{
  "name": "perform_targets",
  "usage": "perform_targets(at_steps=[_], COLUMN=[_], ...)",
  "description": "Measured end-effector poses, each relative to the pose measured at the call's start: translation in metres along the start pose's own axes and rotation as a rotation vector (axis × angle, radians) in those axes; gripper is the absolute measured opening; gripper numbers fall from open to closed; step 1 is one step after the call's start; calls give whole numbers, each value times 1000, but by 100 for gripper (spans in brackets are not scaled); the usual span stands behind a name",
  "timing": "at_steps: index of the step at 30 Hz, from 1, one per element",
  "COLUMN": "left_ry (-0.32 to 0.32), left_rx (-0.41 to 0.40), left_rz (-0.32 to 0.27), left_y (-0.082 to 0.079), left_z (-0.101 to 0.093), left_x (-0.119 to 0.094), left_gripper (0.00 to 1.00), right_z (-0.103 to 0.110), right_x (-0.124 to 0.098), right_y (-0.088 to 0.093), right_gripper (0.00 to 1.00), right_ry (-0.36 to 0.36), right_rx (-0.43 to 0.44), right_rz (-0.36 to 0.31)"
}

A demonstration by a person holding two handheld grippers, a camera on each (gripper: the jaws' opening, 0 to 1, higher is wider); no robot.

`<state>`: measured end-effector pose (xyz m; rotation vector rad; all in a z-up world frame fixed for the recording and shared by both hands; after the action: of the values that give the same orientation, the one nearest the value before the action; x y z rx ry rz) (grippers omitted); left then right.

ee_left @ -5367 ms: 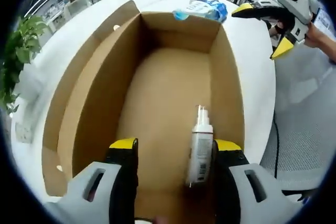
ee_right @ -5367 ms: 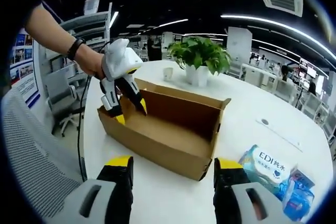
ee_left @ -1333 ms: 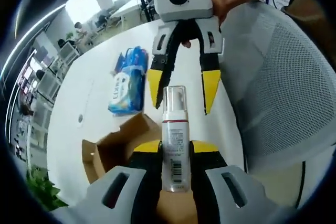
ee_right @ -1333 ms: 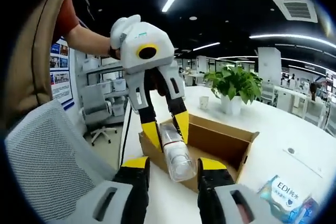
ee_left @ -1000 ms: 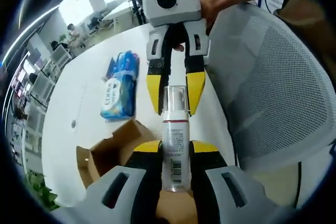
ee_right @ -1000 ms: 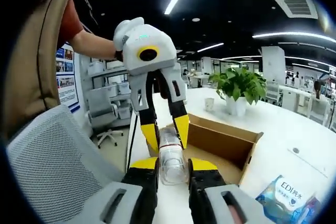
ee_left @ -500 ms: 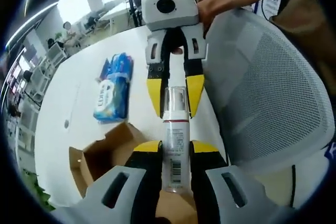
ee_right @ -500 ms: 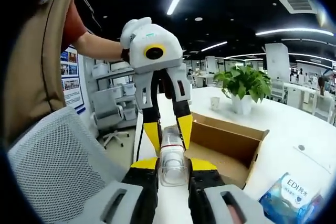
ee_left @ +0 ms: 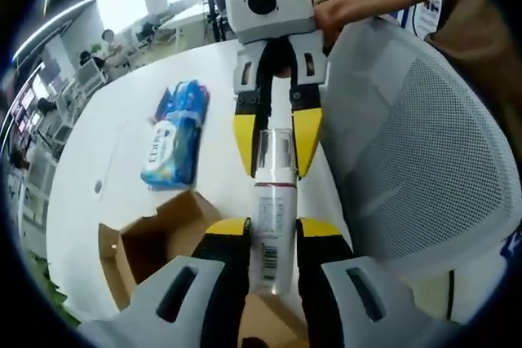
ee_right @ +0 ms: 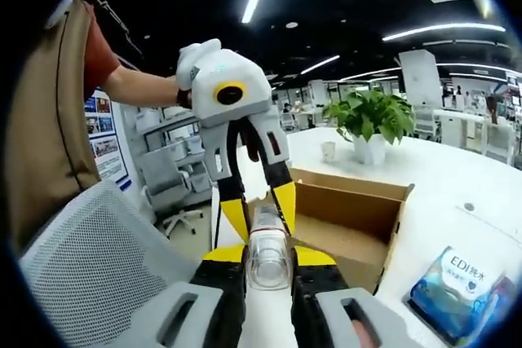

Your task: Operate the shoe box by opening the lid, removing the specified soft item, and placing it in the target area until the item is outside and the box remains undamaged.

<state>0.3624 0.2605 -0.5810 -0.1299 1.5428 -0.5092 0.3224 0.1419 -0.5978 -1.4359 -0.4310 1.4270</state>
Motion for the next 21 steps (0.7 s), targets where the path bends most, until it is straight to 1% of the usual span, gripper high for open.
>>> perform_targets(at_steps=[3,6,9,12,15,19,21], left_ry=[-4,-9,-22,-38,-64,-105,-130], left_rx=[-6,-16,-29,-65,-143,-234,-293], left_rz=[-3,-5,-9,-33,-88,-143,-181], left_y=[0,0,2,4,5,6,9], left_z=[1,1,1,2,3,4,7], left_x=[0,0,-1,-4,-8,-13,-16], left_gripper=[23,30,32,34,34,37,37], right_z=[-2,-3,-3,-5,-7,-9,-10], right_x=[-3,-6,-10,-13,-19,-25,-28], right_y=[4,6,9,12,15,20,23], right_gripper=[15,15,15,15,15,15,15], right_ry=[3,7,12,18,28,39,46], right_rx=[24,46,59,68,78,89,94], right_rz=[-4,-12,-15,-12,-8,-3,2])
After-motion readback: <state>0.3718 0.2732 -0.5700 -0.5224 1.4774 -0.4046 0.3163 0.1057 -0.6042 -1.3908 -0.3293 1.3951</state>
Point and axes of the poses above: the point that each gripper's makers call its tool centre point, and the gripper's own axes: x roughly forward along the fingers, z roughly to its left, y roughly out of its underside, the point moved 7 cm from there along -x, roughly backward along the fingers, and after that the axes turned 14 degrees about z, right-handed, at the moved point
